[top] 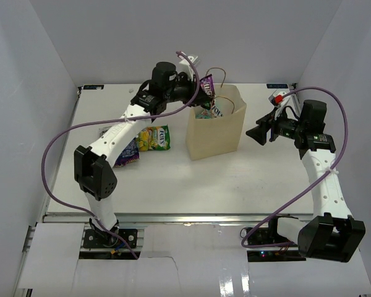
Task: Place the snacks into the paper bag
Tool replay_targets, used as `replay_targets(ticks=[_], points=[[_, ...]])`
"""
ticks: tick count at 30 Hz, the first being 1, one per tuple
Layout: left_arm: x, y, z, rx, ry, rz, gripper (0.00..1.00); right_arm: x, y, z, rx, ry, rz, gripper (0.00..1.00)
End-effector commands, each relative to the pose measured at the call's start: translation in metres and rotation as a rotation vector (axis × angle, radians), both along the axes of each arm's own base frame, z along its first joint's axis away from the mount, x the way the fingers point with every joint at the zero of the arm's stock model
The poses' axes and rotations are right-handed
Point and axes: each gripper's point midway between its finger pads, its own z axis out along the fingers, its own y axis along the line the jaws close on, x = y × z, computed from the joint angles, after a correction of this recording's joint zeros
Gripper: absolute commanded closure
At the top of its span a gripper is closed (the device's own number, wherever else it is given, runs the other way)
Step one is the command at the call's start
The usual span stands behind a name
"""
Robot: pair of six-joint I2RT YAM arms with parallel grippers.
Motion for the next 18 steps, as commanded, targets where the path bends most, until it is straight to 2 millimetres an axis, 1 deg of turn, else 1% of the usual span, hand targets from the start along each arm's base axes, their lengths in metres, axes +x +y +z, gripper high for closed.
replay_targets(ticks=[1, 3, 4, 6, 7, 9, 10, 11, 12, 13, 14, 15, 16, 17, 18], points=[[-0.007, -0.009, 0.025, 0.008, -0.081, -0.019, 0.87, -0.003, 0.0, 0.006, 0.003, -0.035, 0.014, 0.28], [-0.011, -0.014, 0.018, 0.028, -0.088, -0.038, 0.78, -0.003, 0.0, 0.004, 0.002, -0.033, 0.014, 0.28], [-0.014, -0.018, 0.015, 0.038, -0.091, -0.034, 0.66, -0.003, -0.001, 0.003, 0.002, -0.029, 0.013, 0.28], [-0.019, -0.02, 0.014, 0.053, -0.103, -0.04, 0.55, -0.003, -0.001, 0.001, 0.003, -0.026, 0.015, 0.28], [-0.017, -0.018, 0.014, 0.06, -0.109, -0.019, 0.46, -0.003, -0.001, -0.001, 0.003, -0.021, 0.017, 0.28], [-0.017, -0.013, 0.024, 0.055, -0.125, 0.006, 0.4, -0.004, 0.001, -0.002, 0.009, -0.018, 0.03, 0.28], [-0.013, -0.009, 0.028, 0.061, -0.133, 0.046, 0.34, -0.006, 0.002, -0.003, 0.01, -0.016, 0.04, 0.28], [-0.013, -0.004, 0.037, 0.054, -0.145, 0.074, 0.32, -0.007, 0.003, -0.004, 0.0, -0.03, 0.059, 0.28], [-0.011, 0.001, 0.041, 0.06, -0.146, 0.106, 0.3, -0.011, 0.006, -0.005, 0.004, -0.034, 0.096, 0.28], [-0.01, 0.01, 0.041, 0.07, -0.128, 0.146, 0.28, -0.02, 0.009, -0.011, 0.007, 0.002, 0.124, 0.28], [-0.004, 0.023, 0.041, 0.083, -0.122, 0.227, 0.26, -0.023, 0.01, -0.011, 0.004, 0.0, 0.152, 0.28], [-0.009, 0.039, 0.037, 0.091, -0.099, 0.274, 0.26, -0.028, 0.013, -0.014, -0.004, -0.02, 0.207, 0.28], [-0.011, 0.05, 0.032, 0.077, -0.056, 0.32, 0.25, -0.033, 0.015, -0.018, -0.006, -0.009, 0.233, 0.28], [-0.011, 0.066, 0.024, 0.081, -0.031, 0.388, 0.25, -0.046, 0.018, -0.027, 0.014, 0.062, 0.264, 0.28], [-0.02, 0.09, 0.004, 0.096, 0.015, 0.44, 0.25, -0.049, 0.018, -0.033, -0.015, 0.037, 0.296, 0.28]])
